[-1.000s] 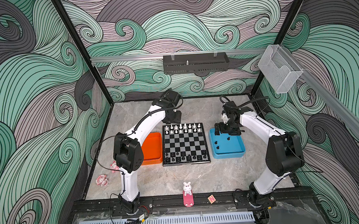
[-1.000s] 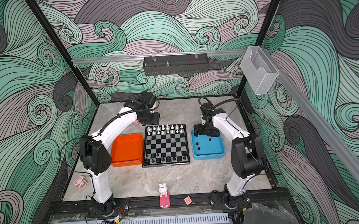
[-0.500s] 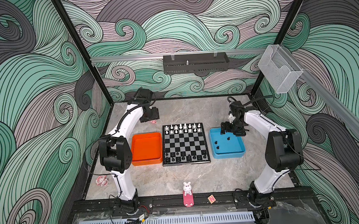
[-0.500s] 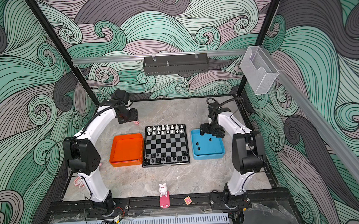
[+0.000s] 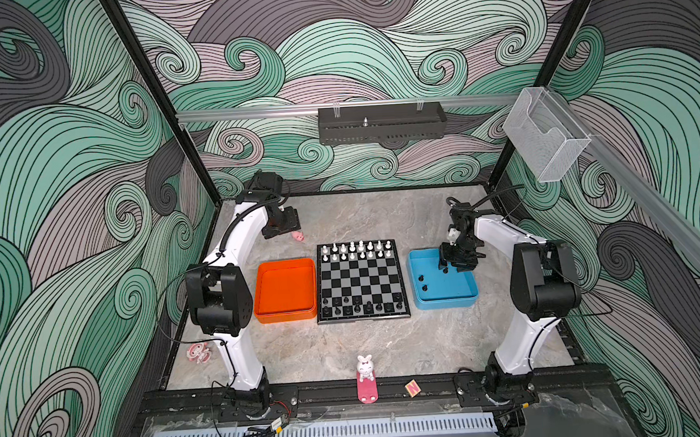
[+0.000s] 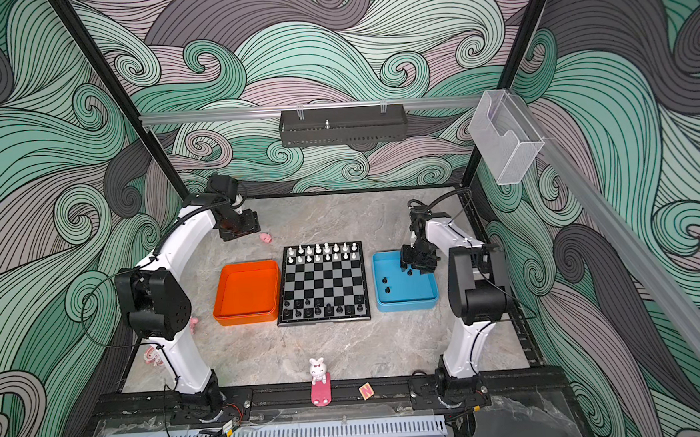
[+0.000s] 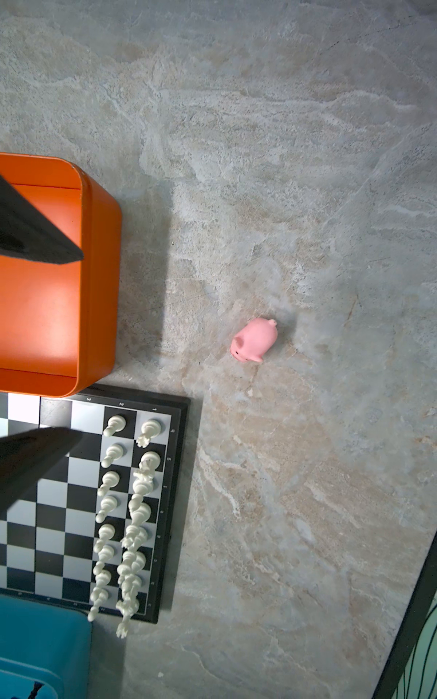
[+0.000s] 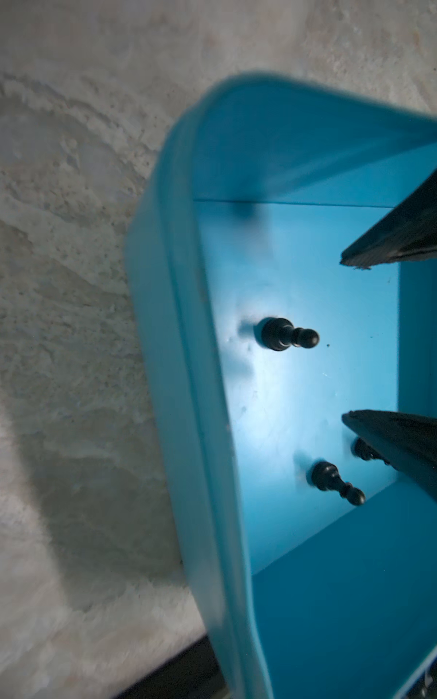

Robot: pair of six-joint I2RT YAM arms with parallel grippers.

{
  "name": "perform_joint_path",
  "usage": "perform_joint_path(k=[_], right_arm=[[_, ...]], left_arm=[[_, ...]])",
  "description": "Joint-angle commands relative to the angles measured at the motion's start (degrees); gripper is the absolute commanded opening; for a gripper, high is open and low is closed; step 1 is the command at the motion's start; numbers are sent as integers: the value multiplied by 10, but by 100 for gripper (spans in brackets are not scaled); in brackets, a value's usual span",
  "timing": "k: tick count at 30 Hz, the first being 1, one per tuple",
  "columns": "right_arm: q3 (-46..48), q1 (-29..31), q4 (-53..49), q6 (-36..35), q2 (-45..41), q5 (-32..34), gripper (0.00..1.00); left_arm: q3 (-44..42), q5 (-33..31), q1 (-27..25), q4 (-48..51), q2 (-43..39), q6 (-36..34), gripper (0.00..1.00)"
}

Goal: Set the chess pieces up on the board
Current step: 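Withdraw the left gripper past the orange tray while the right lowers into the blue tray, then close the right gripper on a black pawn in the blue tray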

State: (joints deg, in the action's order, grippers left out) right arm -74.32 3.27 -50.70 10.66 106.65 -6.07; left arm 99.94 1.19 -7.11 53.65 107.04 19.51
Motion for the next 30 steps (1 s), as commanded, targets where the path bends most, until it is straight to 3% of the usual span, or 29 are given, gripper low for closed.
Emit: perform_joint_path(k=[1,16,30], right_arm=[[-10,-3,-1,-4,14,1,53],[-16,-3,13,-6,36,8,31],[-11,-2,24,-14,40,13,22]], left_arm=[[1,11,6,-1,5,-1,71],[1,21,10,0,14,-3,71],[1,22,11,0,16,-1,71]])
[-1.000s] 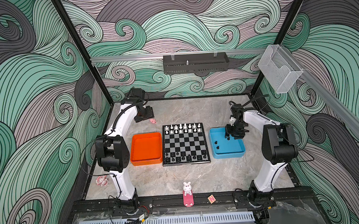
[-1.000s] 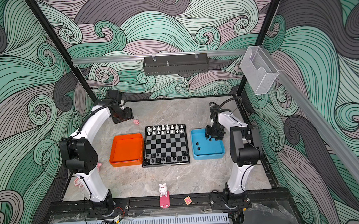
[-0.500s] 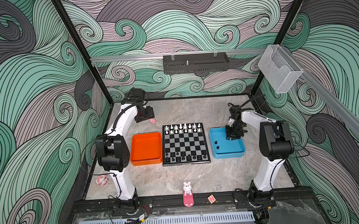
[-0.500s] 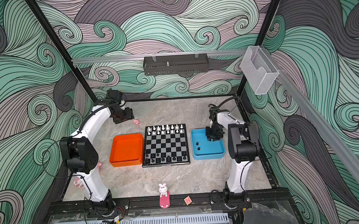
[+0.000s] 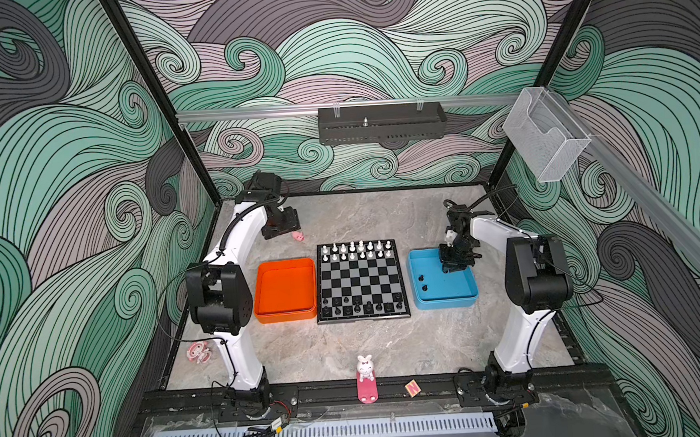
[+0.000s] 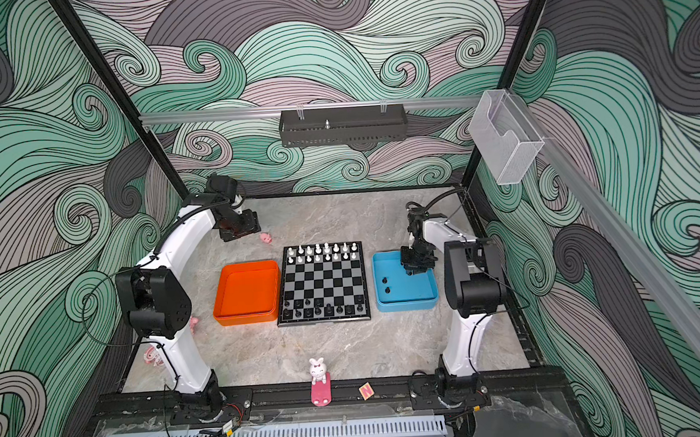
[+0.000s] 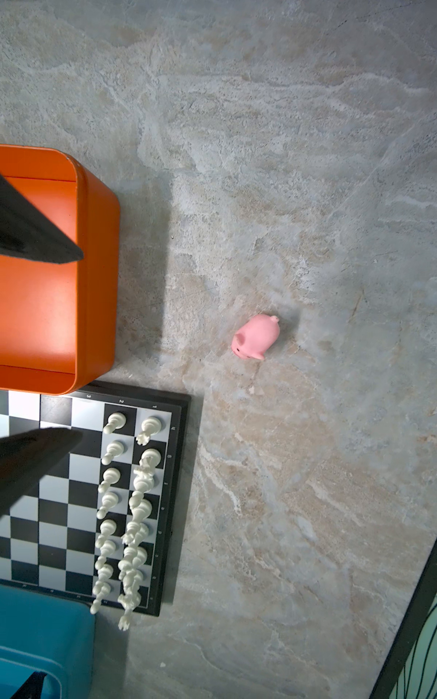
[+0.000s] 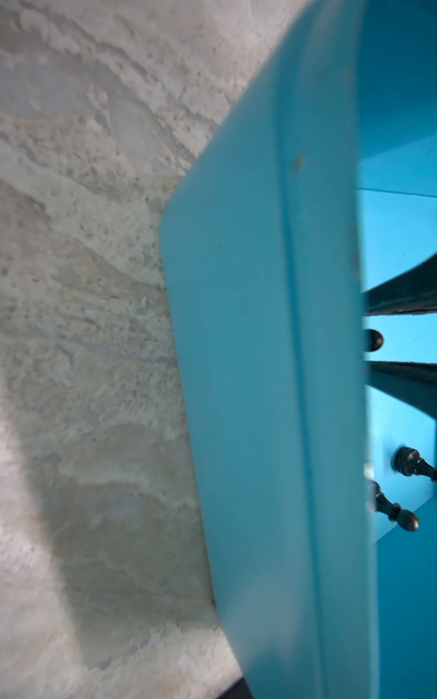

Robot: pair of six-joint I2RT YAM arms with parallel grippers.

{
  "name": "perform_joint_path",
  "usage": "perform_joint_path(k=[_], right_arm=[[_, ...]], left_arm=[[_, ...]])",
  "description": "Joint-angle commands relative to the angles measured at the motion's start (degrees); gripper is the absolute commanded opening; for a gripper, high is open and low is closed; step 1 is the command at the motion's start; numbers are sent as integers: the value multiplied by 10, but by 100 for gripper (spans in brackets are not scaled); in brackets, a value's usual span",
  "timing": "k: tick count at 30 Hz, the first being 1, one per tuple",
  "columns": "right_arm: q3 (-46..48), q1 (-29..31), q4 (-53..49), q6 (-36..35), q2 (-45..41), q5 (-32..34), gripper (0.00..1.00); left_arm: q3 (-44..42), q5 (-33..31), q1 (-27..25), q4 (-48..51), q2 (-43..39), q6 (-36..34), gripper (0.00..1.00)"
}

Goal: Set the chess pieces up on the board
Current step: 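Close the right gripper on a black pawn in the blue tray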

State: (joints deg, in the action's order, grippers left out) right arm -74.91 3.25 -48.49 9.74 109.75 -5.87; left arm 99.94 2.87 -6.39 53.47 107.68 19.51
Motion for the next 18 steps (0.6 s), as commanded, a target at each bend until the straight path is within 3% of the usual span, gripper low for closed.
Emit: perform_joint_path(k=[1,18], right_arm=[[-4,-2,3,-5,8,10,22],[0,0,8,-8,-1,4,12]], left_arm=[[1,5,4,1,10,-2,71],[2,4,5,2,10,-3,71]])
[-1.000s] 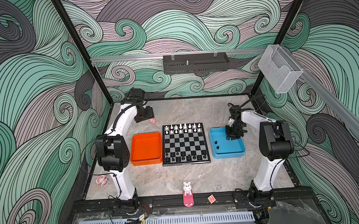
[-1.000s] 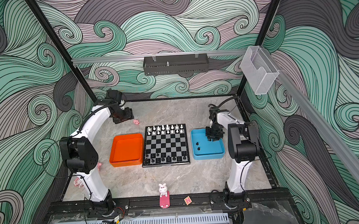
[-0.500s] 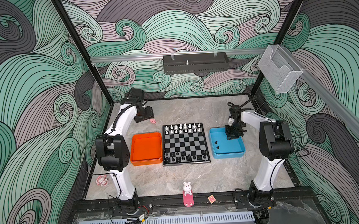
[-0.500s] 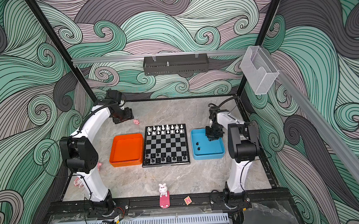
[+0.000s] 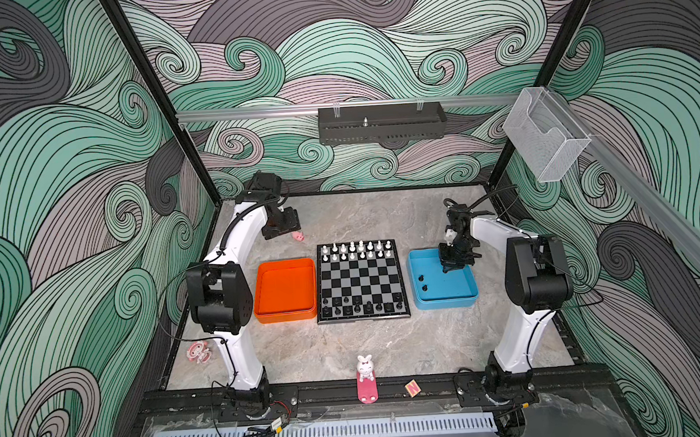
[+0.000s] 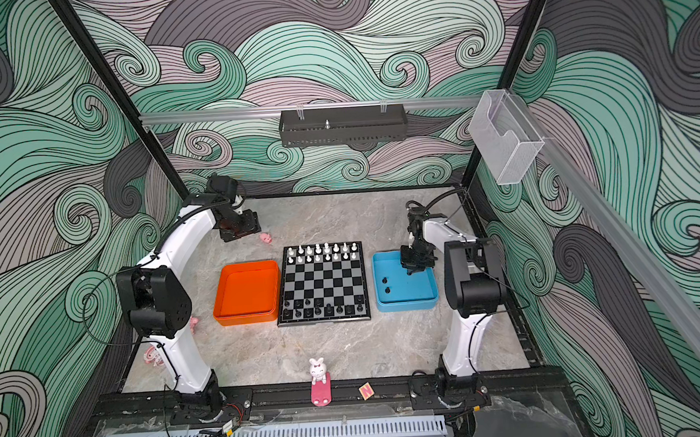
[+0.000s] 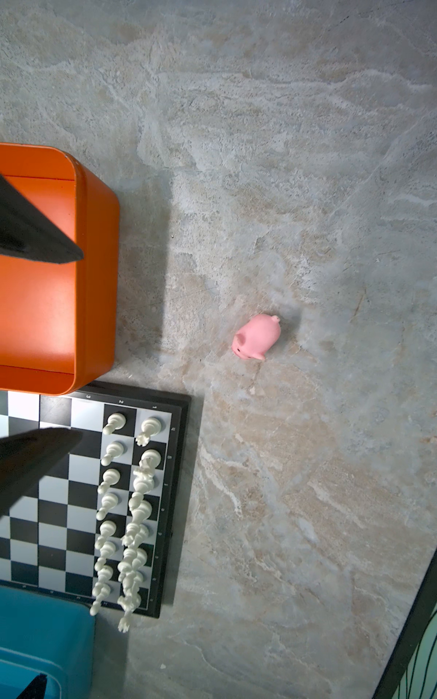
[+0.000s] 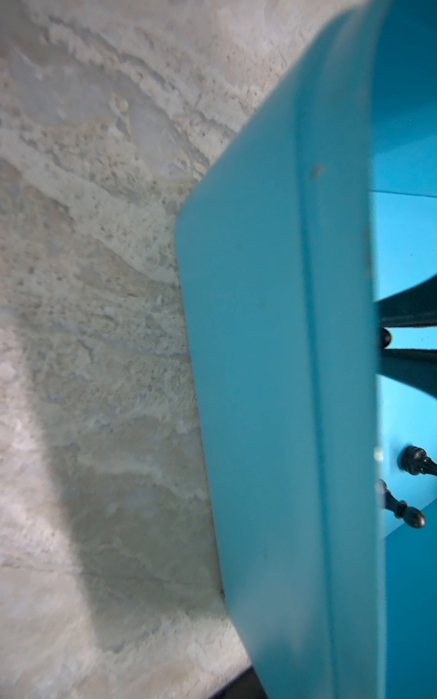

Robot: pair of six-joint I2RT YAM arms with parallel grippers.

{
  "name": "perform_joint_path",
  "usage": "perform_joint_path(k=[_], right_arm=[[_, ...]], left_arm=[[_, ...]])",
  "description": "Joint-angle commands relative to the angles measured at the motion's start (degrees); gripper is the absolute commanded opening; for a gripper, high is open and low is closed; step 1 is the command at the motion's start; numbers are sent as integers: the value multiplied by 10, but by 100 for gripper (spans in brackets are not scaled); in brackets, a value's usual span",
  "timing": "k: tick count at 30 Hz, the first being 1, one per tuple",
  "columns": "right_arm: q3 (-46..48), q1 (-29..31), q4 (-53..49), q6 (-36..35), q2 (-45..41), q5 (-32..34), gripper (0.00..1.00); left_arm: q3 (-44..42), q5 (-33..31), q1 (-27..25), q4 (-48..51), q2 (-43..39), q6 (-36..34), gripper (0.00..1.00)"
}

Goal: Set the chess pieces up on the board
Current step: 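Close the right gripper on a black pawn in the blue tray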

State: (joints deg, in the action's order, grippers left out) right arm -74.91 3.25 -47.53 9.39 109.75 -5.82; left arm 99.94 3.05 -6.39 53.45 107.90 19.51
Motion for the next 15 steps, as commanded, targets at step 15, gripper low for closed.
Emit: perform_joint_path(k=[15], right_arm=[[-26,35,-44,-4,-70,8,9]], left_arm=[[1,29,22,-1,5,7,71]])
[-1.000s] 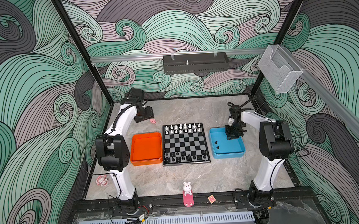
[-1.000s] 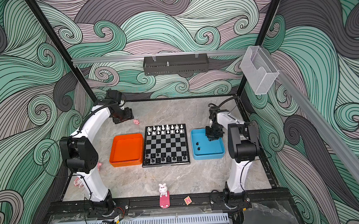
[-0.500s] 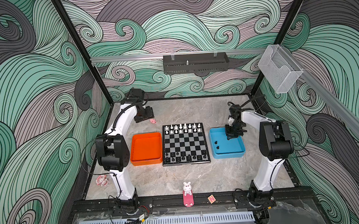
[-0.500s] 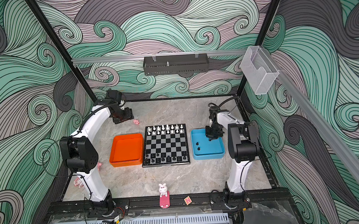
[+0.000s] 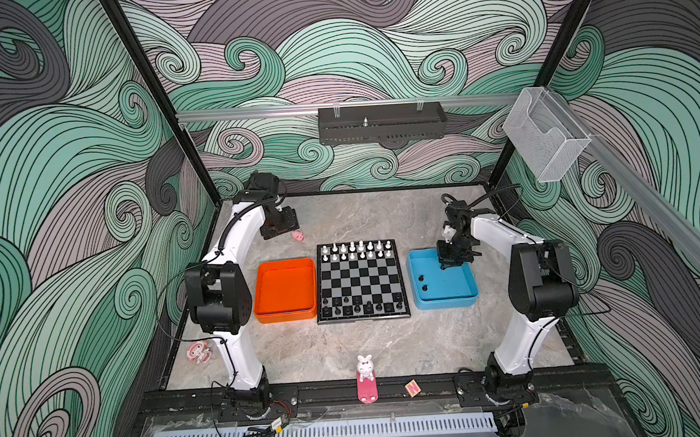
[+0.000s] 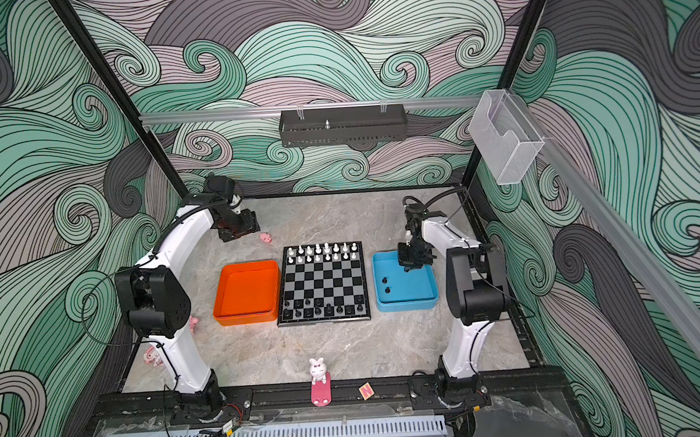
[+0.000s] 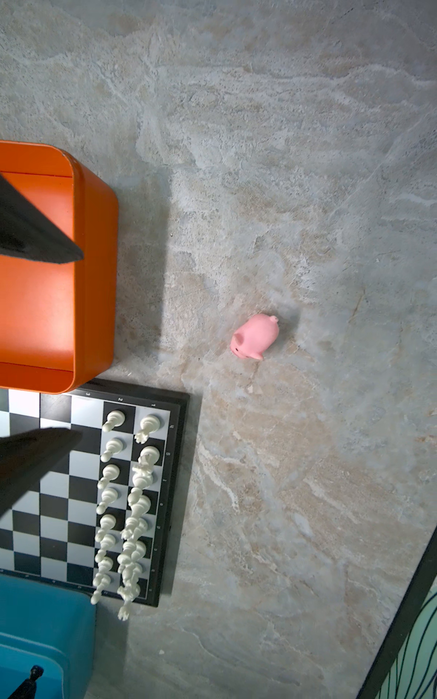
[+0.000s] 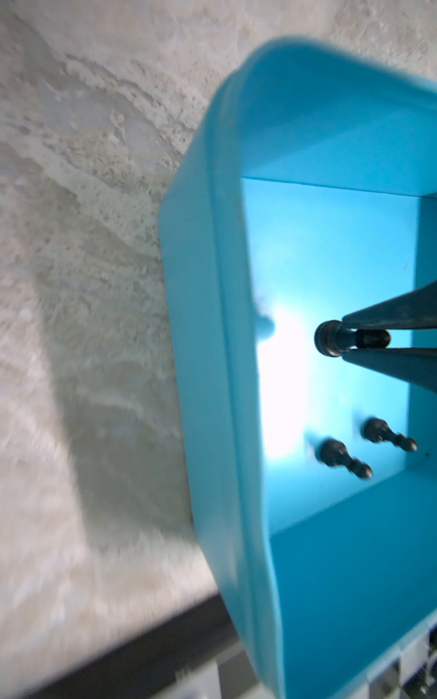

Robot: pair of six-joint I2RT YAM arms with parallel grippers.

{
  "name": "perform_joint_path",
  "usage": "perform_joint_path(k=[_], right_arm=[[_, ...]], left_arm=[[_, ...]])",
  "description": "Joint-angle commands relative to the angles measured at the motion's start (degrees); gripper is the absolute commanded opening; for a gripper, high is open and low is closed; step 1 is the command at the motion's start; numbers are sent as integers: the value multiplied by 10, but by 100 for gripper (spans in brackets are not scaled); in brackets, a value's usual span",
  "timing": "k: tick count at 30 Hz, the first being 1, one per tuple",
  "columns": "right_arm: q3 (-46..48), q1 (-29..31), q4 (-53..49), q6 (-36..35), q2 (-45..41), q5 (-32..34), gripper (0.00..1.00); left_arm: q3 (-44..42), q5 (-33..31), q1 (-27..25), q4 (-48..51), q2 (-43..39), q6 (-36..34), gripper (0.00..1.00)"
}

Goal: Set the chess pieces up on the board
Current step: 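Close the right gripper on a black pawn in the blue tray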

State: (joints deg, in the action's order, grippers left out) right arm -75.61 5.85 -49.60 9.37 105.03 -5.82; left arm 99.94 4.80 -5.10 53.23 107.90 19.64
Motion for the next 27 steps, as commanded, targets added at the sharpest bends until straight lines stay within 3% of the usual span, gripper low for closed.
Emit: perform_joint_path(k=[1,16,27], right_arm=[[-21,11,-27,-4,-28,8,9],[-78,58,-63,-12,-35,28,9],[-85,72,-65,-11,-32,29,9]], left_arm=[[1,11,11,0,4,6,71],[-4,35,72,-8,-3,15,71],[-8,48,85,-13,0,19,71]])
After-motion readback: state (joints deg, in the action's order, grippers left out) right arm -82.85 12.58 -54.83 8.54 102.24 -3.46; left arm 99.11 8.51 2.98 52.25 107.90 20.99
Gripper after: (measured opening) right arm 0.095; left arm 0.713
